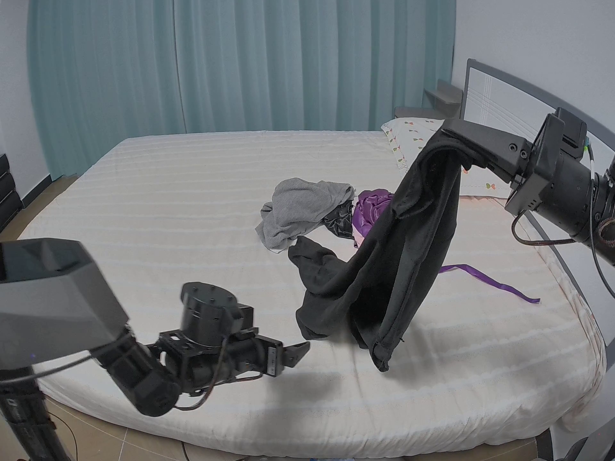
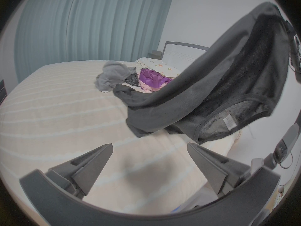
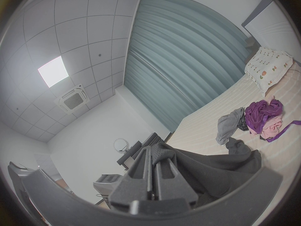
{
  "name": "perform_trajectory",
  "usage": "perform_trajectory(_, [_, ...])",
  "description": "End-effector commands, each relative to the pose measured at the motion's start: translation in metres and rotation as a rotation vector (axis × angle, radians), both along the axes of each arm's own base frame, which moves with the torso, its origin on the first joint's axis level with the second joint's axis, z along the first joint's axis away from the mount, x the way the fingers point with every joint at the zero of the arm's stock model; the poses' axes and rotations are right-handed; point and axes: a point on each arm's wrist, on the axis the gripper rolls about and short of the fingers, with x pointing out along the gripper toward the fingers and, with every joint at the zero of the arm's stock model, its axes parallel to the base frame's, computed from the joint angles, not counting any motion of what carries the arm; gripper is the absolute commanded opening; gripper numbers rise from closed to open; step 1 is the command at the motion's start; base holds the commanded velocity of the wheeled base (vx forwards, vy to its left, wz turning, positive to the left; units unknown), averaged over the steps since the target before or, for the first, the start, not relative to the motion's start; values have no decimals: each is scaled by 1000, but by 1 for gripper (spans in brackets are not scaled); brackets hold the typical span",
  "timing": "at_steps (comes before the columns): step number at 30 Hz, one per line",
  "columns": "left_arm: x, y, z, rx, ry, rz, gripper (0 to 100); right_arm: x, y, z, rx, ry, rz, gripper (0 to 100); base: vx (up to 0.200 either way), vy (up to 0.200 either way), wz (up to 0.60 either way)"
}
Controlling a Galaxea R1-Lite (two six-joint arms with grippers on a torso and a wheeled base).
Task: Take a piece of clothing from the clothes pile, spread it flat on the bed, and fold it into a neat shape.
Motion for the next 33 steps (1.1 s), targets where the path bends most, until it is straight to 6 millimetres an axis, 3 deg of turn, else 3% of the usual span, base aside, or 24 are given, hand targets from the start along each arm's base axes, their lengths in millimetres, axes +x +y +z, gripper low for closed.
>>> perform_trajectory(1, [23, -47, -59, 20, 36, -39, 100, 2, 2, 2, 3, -5, 5, 0, 0, 0, 0])
perform_trajectory(9, [45, -62, -71, -9, 8, -40, 100, 4, 4, 3, 2, -7, 5, 0, 0, 0, 0])
perform_trajectory(12, [69, -72, -74, -81, -18, 13, 100, 4, 4, 3, 2, -8, 5, 0, 0, 0, 0])
perform_trajectory(14, [70, -73, -74, -86, -20, 15, 100, 4, 4, 3, 2, -7, 5, 0, 0, 0, 0])
perform_trajectory(15, [84, -81, -75, -128, -34, 32, 100, 4, 4, 3, 2, -7, 8, 0, 0, 0, 0])
perform_trajectory(17, [89, -85, -77, -134, -42, 35, 100, 4, 5, 2, 2, -4, 7, 0, 0, 0, 0])
perform_trajectory(18, [92, -87, -82, -131, -44, 42, 0, 5, 4, 2, 0, -4, 5, 0, 0, 0, 0])
perform_trajectory(25, [93, -82, -83, -114, -50, 84, 0, 10, 3, -2, -8, 9, -12, 0, 0, 0, 0])
perform_trajectory(29, [97, -69, -69, -105, -84, 164, 0, 20, 0, -6, -15, 23, -44, 0, 0, 0, 0])
perform_trajectory(32, [91, -50, -34, -145, -102, 206, 0, 47, -10, -15, -33, 57, -125, 0, 0, 0, 0])
perform_trajectory(33, [91, -50, -34, -145, -102, 206, 0, 47, -10, -15, -33, 57, -125, 0, 0, 0, 0])
